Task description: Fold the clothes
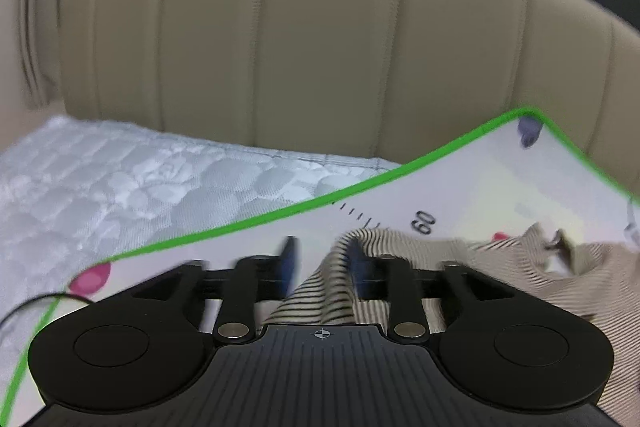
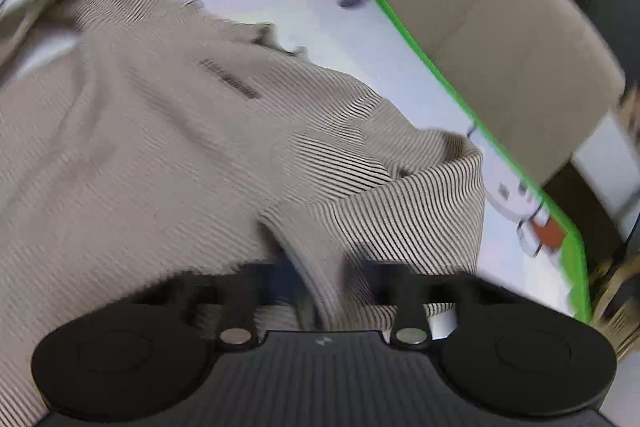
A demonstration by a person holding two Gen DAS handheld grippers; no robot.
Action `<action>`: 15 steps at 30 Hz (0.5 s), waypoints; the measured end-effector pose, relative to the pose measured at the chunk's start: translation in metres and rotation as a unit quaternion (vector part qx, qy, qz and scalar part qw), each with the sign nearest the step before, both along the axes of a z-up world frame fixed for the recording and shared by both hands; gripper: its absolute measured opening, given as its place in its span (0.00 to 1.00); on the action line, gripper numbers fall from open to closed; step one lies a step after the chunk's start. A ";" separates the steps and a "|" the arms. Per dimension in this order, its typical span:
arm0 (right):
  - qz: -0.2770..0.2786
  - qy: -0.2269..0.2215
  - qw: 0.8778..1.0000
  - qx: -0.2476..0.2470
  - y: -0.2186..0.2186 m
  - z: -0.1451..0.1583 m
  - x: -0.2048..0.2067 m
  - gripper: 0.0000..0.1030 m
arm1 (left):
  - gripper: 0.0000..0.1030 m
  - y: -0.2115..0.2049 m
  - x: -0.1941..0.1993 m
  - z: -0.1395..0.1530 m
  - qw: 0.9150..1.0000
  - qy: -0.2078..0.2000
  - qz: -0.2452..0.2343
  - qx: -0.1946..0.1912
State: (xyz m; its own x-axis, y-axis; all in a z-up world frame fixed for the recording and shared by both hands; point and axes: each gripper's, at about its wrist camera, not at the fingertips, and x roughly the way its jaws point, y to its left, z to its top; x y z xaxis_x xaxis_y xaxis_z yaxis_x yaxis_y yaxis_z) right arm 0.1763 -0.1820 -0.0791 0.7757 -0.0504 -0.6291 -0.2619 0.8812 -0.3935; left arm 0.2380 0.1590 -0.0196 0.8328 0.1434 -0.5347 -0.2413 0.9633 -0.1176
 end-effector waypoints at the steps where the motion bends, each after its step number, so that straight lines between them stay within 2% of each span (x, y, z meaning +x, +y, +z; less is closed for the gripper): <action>1: -0.021 -0.007 1.000 0.020 -0.012 0.010 0.007 0.13 | 0.61 0.003 -0.003 0.003 1.000 -0.007 -0.001 -0.016; 2: -0.042 -0.014 0.998 0.041 -0.023 0.021 0.014 0.13 | 0.73 0.007 -0.005 0.006 0.999 -0.013 -0.003 -0.033; 3: -0.064 -0.021 0.996 0.061 -0.035 0.032 0.021 0.12 | 0.80 0.010 -0.007 0.009 0.999 -0.020 -0.004 -0.049; 4: -0.102 -0.046 0.991 0.077 -0.058 0.048 0.028 0.12 | 0.81 0.013 -0.009 0.012 0.998 -0.027 -0.005 -0.065; 7: -0.221 -0.097 0.957 0.160 -0.135 0.096 0.046 0.11 | 0.91 0.019 -0.008 0.014 0.993 -0.036 -0.007 -0.112; 9: -0.263 -0.109 0.933 0.219 -0.172 0.119 0.047 0.11 | 0.92 0.019 -0.003 0.011 0.991 -0.027 -0.011 -0.131; 13: -0.250 -0.118 0.912 0.302 -0.190 0.143 0.041 0.11 | 0.92 0.011 0.003 0.002 0.992 0.000 -0.019 -0.128; 15: -0.231 -0.114 0.908 0.331 -0.180 0.146 0.042 0.11 | 0.93 0.011 0.000 0.002 0.992 0.007 -0.020 -0.123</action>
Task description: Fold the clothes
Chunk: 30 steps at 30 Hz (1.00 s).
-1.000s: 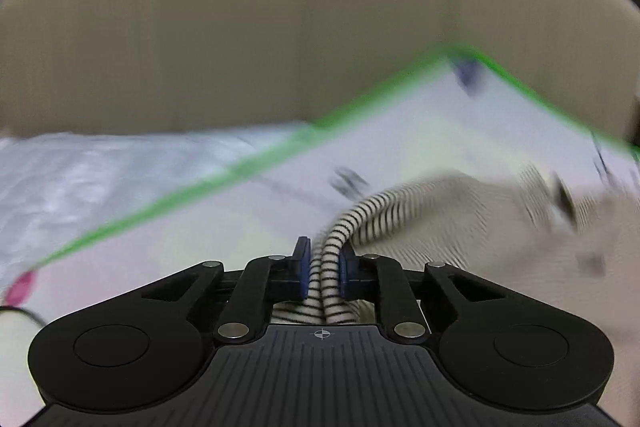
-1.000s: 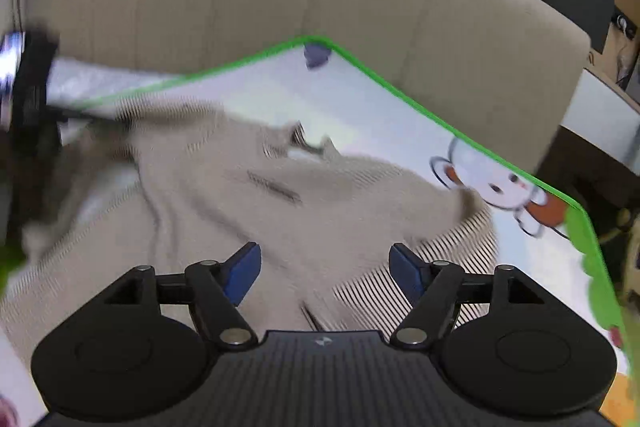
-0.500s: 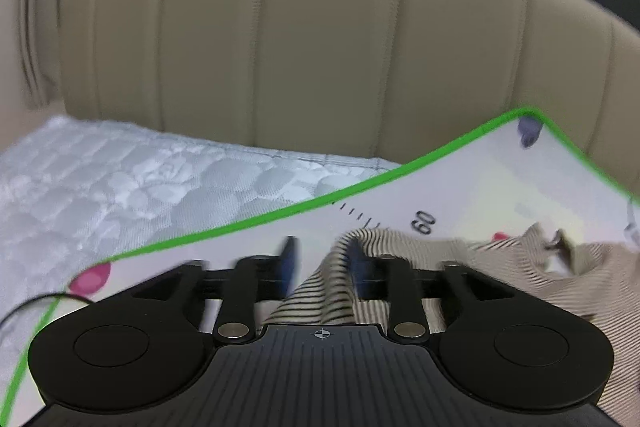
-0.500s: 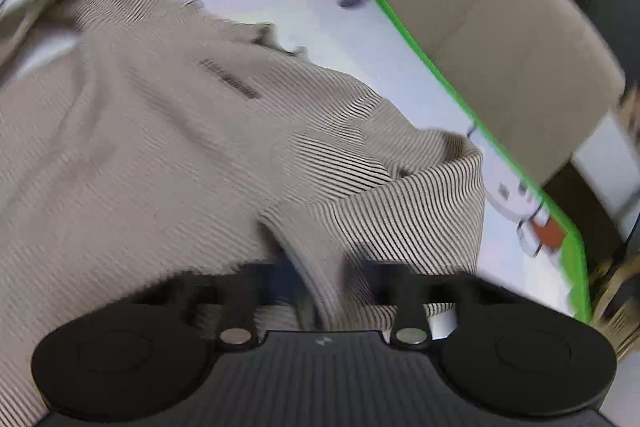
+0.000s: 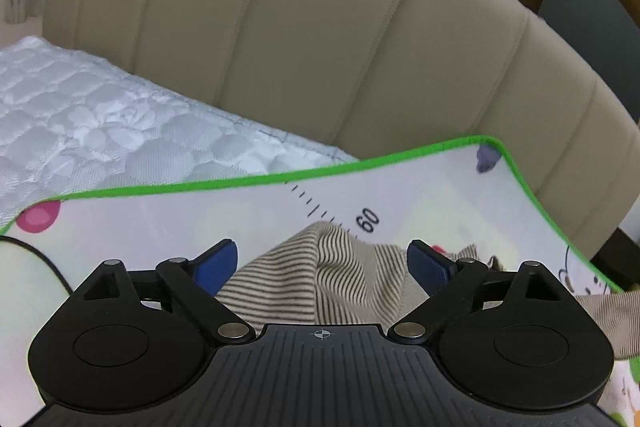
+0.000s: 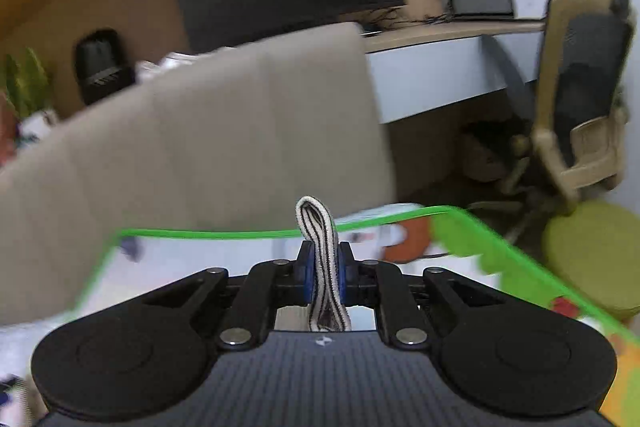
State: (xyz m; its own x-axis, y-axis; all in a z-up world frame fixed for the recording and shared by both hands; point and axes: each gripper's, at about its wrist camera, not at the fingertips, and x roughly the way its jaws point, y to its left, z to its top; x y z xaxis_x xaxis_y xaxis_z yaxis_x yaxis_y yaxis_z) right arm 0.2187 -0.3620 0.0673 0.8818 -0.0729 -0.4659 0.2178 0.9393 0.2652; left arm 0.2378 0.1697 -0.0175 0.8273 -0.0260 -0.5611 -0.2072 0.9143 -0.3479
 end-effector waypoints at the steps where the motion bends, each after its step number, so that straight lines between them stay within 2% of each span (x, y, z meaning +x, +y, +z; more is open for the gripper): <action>1: 0.009 -0.003 1.000 0.013 0.007 0.001 0.003 0.11 | 0.94 0.001 -0.001 0.001 1.000 0.002 0.001 0.001; 4: 0.047 -0.007 0.998 0.037 0.035 0.006 0.007 0.11 | 0.96 0.008 -0.006 0.003 1.000 0.010 0.007 0.003; 8: 0.113 -0.007 0.993 0.032 0.096 0.013 0.024 0.11 | 0.98 0.025 -0.011 0.005 0.999 0.023 0.025 0.000; 14: 0.204 0.008 0.979 -0.006 0.196 0.009 0.053 0.11 | 1.00 0.064 -0.017 0.010 0.996 0.009 0.067 -0.056; 21: 0.249 0.035 0.968 -0.016 0.280 -0.013 0.065 0.11 | 1.00 0.098 -0.015 -0.003 0.989 0.027 0.108 -0.095; 25: 0.259 0.027 0.965 -0.017 0.304 -0.018 0.071 0.17 | 1.00 0.109 -0.019 -0.004 0.986 0.023 0.123 -0.113; 28: 0.268 0.019 0.963 -0.010 0.311 -0.017 0.068 0.33 | 1.00 0.111 -0.020 -0.003 0.985 0.023 0.123 -0.117; 30: 0.275 0.019 0.961 -0.010 0.315 -0.017 0.063 0.34 | 1.00 0.111 -0.020 -0.003 0.985 0.023 0.122 -0.119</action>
State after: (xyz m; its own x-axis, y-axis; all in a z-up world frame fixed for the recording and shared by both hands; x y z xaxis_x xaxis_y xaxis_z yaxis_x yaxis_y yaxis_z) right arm 0.2818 -0.0475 0.0503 0.7721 0.3901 -0.5017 -0.3034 0.9199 0.2483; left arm 0.2180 0.2803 -0.0206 0.7987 0.0345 -0.6007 -0.4311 0.7293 -0.5313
